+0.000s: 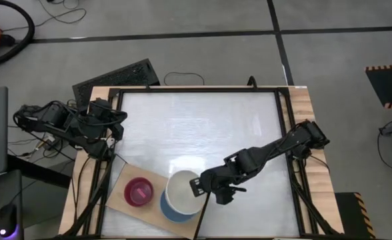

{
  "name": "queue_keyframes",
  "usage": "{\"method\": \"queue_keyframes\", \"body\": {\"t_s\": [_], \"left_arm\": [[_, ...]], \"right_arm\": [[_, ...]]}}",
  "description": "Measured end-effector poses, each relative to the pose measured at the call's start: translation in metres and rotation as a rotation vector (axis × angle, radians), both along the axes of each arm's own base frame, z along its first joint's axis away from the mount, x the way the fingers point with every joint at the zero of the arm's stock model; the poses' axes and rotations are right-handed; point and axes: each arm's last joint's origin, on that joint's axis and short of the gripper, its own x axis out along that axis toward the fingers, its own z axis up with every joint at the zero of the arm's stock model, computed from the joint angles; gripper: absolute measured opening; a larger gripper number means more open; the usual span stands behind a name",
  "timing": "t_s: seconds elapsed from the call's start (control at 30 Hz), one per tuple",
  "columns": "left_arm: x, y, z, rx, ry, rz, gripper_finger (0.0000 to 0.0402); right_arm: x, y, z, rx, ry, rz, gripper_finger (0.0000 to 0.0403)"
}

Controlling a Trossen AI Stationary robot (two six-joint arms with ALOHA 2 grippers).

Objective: Place and stack bowls onto a shelf
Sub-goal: Stack the white bowl on top of the blue bowl on the shelf

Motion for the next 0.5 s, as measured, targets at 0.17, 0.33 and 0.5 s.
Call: {"method": "queue_keyframes", "body": {"t_s": [0.17, 0.33, 0.5], "left_arm": [[0.0033, -0.0010, -0.0008, 0.004, 0.012, 0.000, 0.0034], [0.0078, -0.0024, -0.0019, 0.003, 0.025, -0.002, 0.0034], [0.0085, -0.0027, -0.0022, 0.000, 0.030, -0.007, 0.0034]], "right_arm": [[0.0034, 0.0021, -0.0055, 0.009, 0.015, 0.042, 0.0022], [0.0048, 0.0042, -0.0028, 0.065, 0.000, 0.085, 0.0022], [0.0057, 0.0056, -0.0018, 0.112, 0.000, 0.125, 0.0022]]}}
